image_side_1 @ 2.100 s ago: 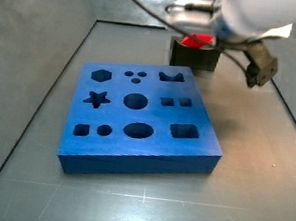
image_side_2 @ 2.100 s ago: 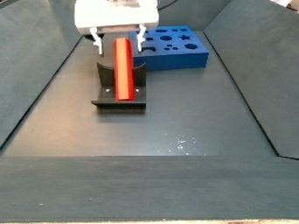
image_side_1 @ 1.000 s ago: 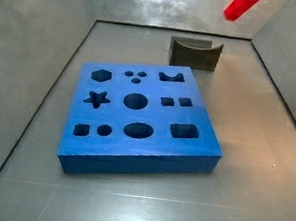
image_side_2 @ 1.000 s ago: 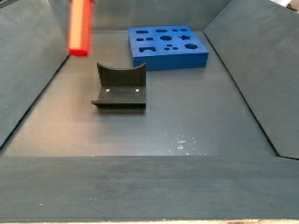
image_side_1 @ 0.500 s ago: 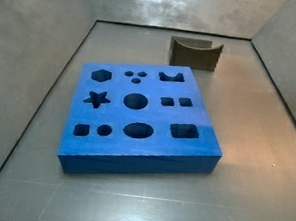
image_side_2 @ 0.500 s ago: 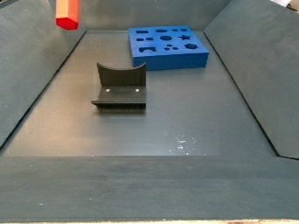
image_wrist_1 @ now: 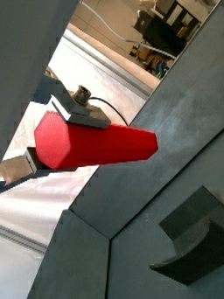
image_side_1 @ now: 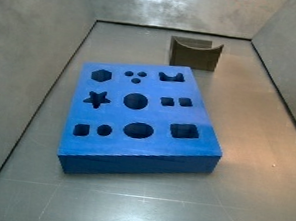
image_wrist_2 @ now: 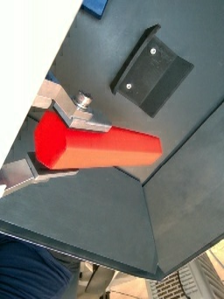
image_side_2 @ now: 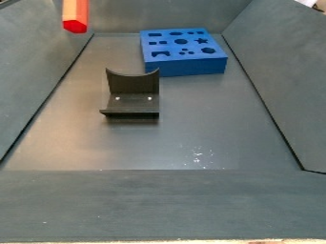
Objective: Pick up the hexagon object. Move up. Place the hexagon object on the fixture. Regrasp the hexagon object. Move to above the board. Insert the hexagon object.
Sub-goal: Move to above the board.
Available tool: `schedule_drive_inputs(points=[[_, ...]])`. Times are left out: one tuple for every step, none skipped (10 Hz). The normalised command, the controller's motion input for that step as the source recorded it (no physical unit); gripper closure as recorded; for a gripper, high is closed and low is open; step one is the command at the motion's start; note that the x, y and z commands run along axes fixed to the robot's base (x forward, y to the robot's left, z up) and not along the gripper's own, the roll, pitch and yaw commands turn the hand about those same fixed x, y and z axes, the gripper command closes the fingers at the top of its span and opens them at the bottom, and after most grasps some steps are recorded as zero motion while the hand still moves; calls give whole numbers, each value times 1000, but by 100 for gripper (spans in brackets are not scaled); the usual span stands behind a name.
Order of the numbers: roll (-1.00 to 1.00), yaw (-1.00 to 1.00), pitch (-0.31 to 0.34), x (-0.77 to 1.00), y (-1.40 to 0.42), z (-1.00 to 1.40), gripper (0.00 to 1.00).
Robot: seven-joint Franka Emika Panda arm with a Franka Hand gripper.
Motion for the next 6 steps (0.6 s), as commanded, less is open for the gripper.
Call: schedule_drive_inputs(points=[[22,218,149,109,-40,15,100],[25,212,146,110,-41,15,100],[26,210,145,110,-42,15,100],[27,206,145,109,-42,15,100],[28,205,144,109,-42,14,100],[28,203,144,109,-42,14,100]])
